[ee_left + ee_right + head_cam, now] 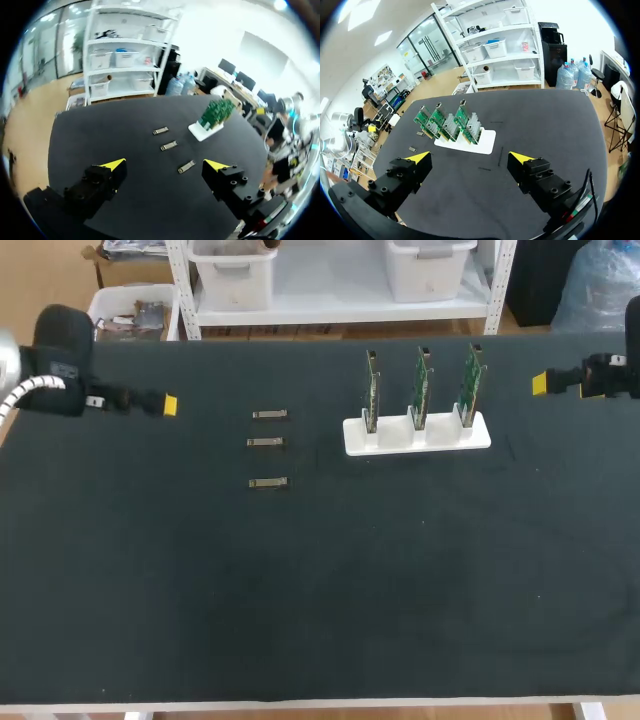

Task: Pick up the optical module with the left hand, and insert it into the network port with the right hand.

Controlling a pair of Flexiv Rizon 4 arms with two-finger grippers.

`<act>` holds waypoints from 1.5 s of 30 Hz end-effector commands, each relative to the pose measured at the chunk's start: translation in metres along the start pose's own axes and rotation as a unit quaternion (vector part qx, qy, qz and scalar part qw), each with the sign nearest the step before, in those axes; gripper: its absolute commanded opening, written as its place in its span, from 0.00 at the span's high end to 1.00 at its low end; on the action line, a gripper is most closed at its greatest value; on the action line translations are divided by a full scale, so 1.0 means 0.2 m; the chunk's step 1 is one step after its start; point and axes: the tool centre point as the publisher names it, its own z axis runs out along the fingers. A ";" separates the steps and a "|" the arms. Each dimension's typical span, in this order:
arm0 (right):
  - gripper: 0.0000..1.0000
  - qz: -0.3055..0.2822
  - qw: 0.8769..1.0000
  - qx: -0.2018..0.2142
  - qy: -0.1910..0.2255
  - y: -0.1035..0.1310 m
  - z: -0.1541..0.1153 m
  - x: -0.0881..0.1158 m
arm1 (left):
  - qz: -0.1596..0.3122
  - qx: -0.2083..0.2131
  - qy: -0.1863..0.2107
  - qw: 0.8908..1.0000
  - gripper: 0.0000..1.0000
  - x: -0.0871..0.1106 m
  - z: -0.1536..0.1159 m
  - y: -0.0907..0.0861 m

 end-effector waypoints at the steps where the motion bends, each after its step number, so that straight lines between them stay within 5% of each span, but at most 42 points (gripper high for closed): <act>1: 0.00 0.000 1.000 0.000 0.000 0.00 0.00 0.00 | 0.082 0.008 0.034 0.996 0.00 -0.06 0.05 0.05; 7: 0.00 0.000 1.000 0.000 0.000 0.00 0.00 0.00 | 0.208 -0.032 0.071 0.975 0.00 -0.17 0.14 0.09; 14: 0.00 0.000 1.000 0.000 0.000 0.00 0.00 0.00 | 0.318 -0.002 0.117 0.941 0.00 -0.29 0.24 0.12; 19: 0.00 0.000 1.000 0.000 0.000 0.00 0.00 0.00 | 0.417 0.014 0.166 0.894 0.00 -0.36 0.30 0.12; 30: 0.00 0.000 1.000 0.000 0.000 0.00 0.00 0.00 | 0.543 0.028 0.248 0.802 0.00 -0.44 0.48 0.20; 34: 0.00 0.000 1.000 0.000 0.000 0.00 0.00 0.00 | 0.590 -0.011 0.259 0.765 0.00 -0.45 0.57 0.26; 45: 0.00 0.000 1.000 0.000 0.000 0.00 0.00 0.00 | 0.591 -0.001 0.276 0.758 0.00 -0.48 0.76 0.30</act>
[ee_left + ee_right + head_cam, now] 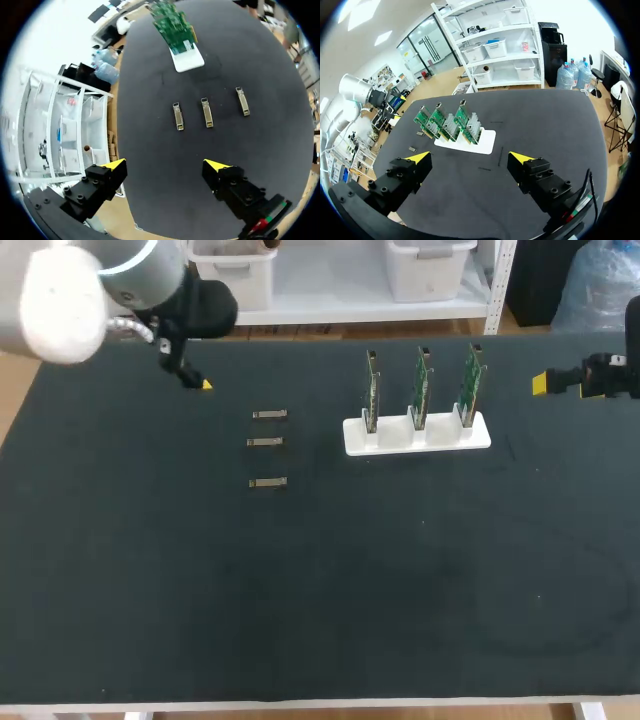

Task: Pick up the optical module with the left hand, and insert it into the network port with the right hand.

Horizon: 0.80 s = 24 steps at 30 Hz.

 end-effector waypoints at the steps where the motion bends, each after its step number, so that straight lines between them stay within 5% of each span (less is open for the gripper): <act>1: 0.00 0.000 1.000 0.000 0.000 0.00 0.00 0.00 | -0.005 0.042 0.043 0.998 0.00 -0.04 0.08 0.07; 9: 0.00 0.000 1.000 0.000 0.000 0.00 0.00 0.00 | -0.078 0.114 0.056 0.989 0.00 -0.04 0.11 0.07; 17: 0.00 0.000 1.000 0.000 0.000 0.00 0.00 0.00 | -0.020 0.121 0.059 0.991 0.00 -0.03 0.15 0.02; 24: 0.00 0.000 1.000 0.000 0.000 0.00 0.00 0.00 | -0.022 0.126 0.043 0.991 0.00 -0.11 0.23 0.02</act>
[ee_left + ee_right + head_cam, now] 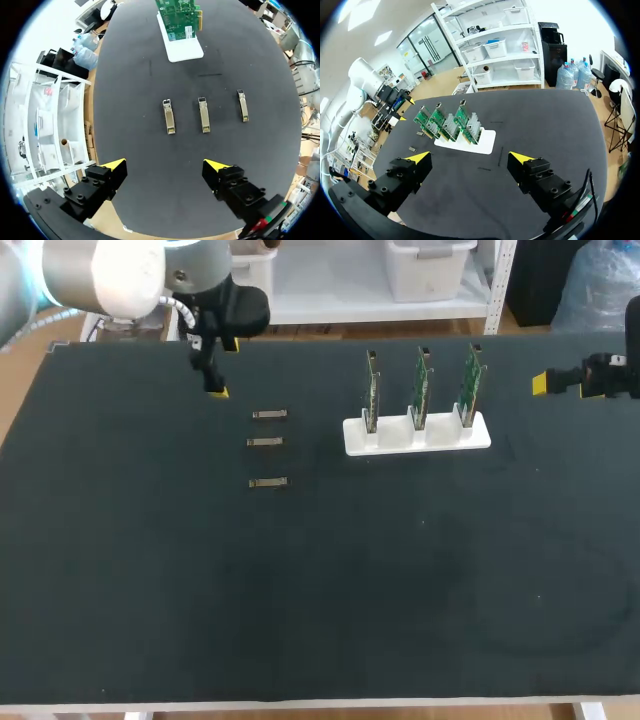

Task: Pick up the optical module with the left hand, and insert it into the network port with the right hand.

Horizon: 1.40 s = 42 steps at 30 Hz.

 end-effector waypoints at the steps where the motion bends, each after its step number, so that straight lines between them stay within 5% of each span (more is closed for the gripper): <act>1: 0.00 0.000 1.000 0.000 0.000 0.00 0.00 0.00 | -0.002 0.016 -0.002 1.000 0.00 -0.06 0.06 0.04; 9: 0.00 0.000 1.000 0.000 0.000 0.00 0.00 0.00 | -0.005 0.015 0.002 1.000 0.00 -0.13 0.17 0.03; 17: 0.00 0.000 1.000 0.000 0.000 0.00 0.00 0.00 | -0.071 0.009 0.000 0.997 0.00 -0.15 0.26 0.03; 28: 0.00 0.000 1.000 0.000 0.000 0.00 0.00 0.00 | -0.086 0.021 -0.001 0.996 0.00 -0.14 0.34 -0.05; 42: 0.00 0.000 1.000 0.000 0.000 0.00 0.00 0.00 | -0.098 0.020 -0.011 0.995 0.00 -0.16 0.39 -0.03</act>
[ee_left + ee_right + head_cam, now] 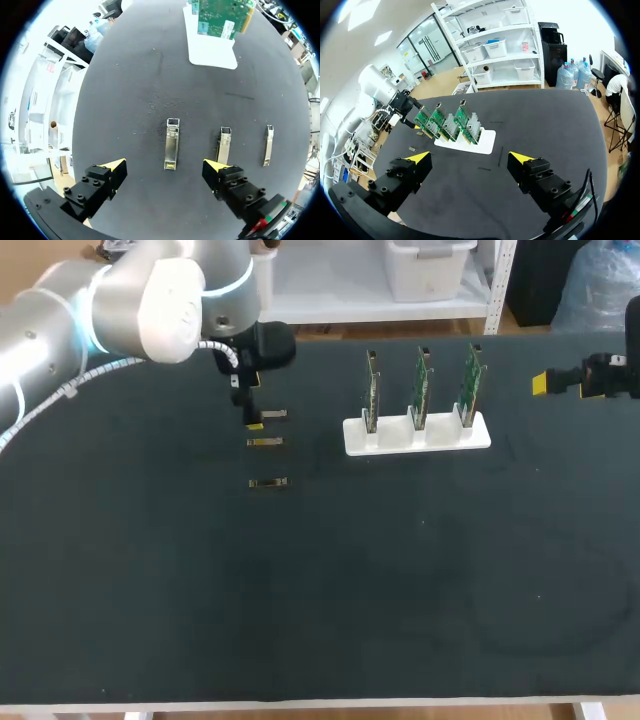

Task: Pick up the optical module with the left hand, and insert it into the network port with the right hand.

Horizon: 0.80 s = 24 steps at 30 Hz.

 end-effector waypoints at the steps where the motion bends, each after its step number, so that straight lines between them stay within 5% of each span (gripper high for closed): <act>1: 0.00 0.000 1.000 0.000 0.000 0.00 0.00 0.00 | 0.004 0.006 0.006 1.000 0.00 -0.01 0.02 0.01; 24: 0.00 0.000 1.000 0.000 0.000 0.00 0.00 0.00 | -0.008 0.009 0.016 1.000 0.00 -0.02 0.07 0.03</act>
